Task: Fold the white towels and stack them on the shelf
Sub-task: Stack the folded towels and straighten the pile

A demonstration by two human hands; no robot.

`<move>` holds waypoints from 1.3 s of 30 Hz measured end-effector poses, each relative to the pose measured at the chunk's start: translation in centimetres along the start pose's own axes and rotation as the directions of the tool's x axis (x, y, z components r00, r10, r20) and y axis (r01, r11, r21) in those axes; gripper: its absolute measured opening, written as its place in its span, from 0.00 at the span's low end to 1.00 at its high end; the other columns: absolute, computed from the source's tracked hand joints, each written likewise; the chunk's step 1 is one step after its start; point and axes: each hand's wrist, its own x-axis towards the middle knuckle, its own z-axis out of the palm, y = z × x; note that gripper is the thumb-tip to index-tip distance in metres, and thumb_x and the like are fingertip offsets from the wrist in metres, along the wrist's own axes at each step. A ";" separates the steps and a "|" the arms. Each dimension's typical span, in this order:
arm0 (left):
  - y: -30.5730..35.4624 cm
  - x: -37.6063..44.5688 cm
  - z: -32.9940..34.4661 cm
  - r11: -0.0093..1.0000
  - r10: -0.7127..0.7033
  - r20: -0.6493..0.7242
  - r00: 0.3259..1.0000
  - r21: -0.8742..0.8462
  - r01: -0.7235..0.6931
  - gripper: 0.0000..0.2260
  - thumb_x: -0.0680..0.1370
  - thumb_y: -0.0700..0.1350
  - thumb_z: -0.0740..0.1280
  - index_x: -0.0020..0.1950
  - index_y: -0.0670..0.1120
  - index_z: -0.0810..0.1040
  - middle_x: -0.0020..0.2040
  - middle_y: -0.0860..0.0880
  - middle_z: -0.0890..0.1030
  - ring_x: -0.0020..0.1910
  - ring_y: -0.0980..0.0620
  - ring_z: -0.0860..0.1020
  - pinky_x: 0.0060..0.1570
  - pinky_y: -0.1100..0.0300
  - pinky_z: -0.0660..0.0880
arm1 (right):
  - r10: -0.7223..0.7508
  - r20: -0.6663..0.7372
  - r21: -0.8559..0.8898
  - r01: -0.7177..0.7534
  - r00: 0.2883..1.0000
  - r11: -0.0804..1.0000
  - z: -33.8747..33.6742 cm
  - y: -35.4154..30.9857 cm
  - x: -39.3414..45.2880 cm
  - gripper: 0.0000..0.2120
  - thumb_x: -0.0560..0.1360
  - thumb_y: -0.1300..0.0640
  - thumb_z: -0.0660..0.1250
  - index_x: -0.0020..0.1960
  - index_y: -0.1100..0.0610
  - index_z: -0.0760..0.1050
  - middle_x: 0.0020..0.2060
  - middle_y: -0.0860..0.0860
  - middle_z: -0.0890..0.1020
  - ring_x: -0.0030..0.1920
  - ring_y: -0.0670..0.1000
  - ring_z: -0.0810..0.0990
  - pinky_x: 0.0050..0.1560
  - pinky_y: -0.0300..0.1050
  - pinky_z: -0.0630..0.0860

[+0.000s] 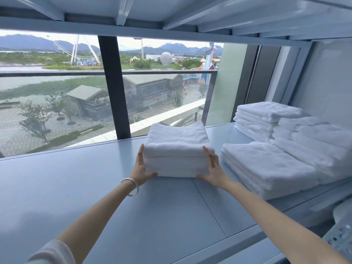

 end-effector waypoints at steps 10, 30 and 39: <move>0.8 -2.0 0.8 0.976 -0.072 -0.029 0.997 0.206 0.077 0.46 0.70 0.31 0.64 0.75 0.53 0.37 0.48 0.45 0.72 0.27 0.46 0.68 0.29 0.58 0.66 | -0.015 -0.081 -0.065 0.009 0.997 0.998 0.2 -0.1 -1.1 0.37 0.72 0.63 0.68 0.73 0.51 0.50 0.67 0.55 0.59 0.67 0.54 0.62 0.66 0.53 0.65; 11.3 -16.5 2.4 0.888 -0.454 -0.055 0.889 -0.117 0.445 0.44 0.68 0.63 0.65 0.75 0.50 0.45 0.66 0.42 0.72 0.61 0.38 0.73 0.50 0.58 0.64 | 0.008 -0.024 0.273 -0.002 1.000 0.962 -2.3 -0.7 -17.0 0.46 0.73 0.52 0.70 0.71 0.36 0.36 0.71 0.39 0.47 0.72 0.42 0.49 0.72 0.47 0.54; 15.6 -20.6 6.2 0.889 -0.449 0.010 0.893 -0.098 0.448 0.44 0.58 0.58 0.66 0.69 0.46 0.52 0.54 0.49 0.74 0.50 0.45 0.75 0.45 0.59 0.66 | -0.003 -0.039 0.146 0.009 0.999 0.989 -5.0 0.9 -20.4 0.51 0.66 0.63 0.76 0.75 0.50 0.43 0.73 0.51 0.50 0.72 0.48 0.52 0.70 0.43 0.52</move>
